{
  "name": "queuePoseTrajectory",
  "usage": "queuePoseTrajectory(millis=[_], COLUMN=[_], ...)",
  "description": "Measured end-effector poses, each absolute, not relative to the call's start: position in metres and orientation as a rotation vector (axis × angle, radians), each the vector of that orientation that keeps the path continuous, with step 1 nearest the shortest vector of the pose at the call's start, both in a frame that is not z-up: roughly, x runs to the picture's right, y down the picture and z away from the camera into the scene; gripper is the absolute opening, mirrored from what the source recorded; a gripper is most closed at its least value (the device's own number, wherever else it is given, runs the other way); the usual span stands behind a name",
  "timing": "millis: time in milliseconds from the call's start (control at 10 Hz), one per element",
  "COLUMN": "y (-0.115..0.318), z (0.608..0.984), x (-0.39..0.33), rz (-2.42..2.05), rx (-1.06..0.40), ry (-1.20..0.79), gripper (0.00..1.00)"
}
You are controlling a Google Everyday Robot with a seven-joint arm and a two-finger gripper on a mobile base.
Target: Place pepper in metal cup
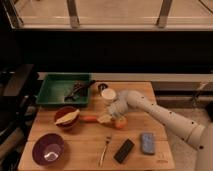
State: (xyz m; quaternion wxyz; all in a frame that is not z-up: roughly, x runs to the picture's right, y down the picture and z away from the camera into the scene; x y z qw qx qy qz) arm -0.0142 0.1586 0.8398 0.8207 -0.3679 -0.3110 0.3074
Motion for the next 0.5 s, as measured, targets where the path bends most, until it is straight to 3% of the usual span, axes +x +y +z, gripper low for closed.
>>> queuePoseTrajectory(millis=[300, 500], y=[0.129, 0.123], z=[0.801, 0.796], x=[-0.014, -0.015], rz=[0.614, 0.602], rx=[-0.689, -0.664], ry=[-0.675, -0.676], gripper=[0.8, 0.8])
